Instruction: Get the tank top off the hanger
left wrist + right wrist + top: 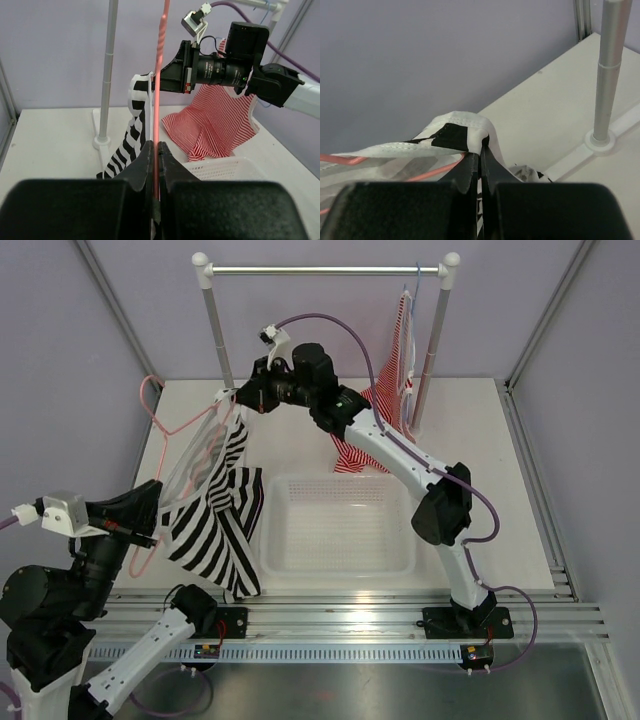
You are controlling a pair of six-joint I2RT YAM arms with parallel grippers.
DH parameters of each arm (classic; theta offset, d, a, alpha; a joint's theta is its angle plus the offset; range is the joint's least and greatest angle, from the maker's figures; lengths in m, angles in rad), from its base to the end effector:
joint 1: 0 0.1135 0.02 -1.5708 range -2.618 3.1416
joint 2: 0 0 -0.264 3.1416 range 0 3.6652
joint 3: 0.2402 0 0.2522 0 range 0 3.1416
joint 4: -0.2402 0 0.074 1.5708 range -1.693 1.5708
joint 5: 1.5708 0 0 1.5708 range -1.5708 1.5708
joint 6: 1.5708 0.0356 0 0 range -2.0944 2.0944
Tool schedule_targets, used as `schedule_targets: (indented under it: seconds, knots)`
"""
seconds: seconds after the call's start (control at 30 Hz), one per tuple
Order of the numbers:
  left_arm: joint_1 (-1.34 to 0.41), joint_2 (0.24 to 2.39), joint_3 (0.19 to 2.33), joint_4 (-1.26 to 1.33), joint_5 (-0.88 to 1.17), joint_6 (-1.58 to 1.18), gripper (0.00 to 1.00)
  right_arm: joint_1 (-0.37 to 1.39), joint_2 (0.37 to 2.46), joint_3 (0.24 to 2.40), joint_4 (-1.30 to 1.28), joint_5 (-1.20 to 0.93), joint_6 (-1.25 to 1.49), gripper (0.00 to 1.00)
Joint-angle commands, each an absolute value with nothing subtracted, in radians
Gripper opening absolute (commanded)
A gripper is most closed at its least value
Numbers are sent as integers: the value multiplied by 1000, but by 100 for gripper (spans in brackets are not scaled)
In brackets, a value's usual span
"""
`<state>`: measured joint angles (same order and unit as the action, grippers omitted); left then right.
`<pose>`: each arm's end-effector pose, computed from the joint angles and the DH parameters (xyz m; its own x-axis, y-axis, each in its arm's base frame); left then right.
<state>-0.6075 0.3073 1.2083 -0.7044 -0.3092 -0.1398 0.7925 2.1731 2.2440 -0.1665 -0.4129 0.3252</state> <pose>-0.0109 0.0207 0.4437 0.1172 -0.2431 -0.9629 0.3181 0.9277 -0.1955 0.3519 0.3773 0.3981 -0.3615 0.0502 -0.9310 -0.8624 0.3616 0.3543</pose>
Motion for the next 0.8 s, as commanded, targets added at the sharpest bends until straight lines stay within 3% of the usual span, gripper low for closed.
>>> schedule_targets:
  seconds: [0.0, 0.37, 0.5, 0.77]
  knots:
    - [-606, 244, 1163, -368, -281, -103, 0, 808, 2095, 2289, -81, -523, 437, 0]
    - [-607, 192, 1131, -313, -288, -75, 0, 752, 2115, 2261, 87, -632, 643, 0]
    - [-607, 255, 1180, -379, -221, -63, 0, 749, 2109, 2319, 25, -624, 595, 0]
    - [-606, 278, 1270, -606, -285, -6, 0, 712, 2034, 2319, -192, -436, 460, 0]
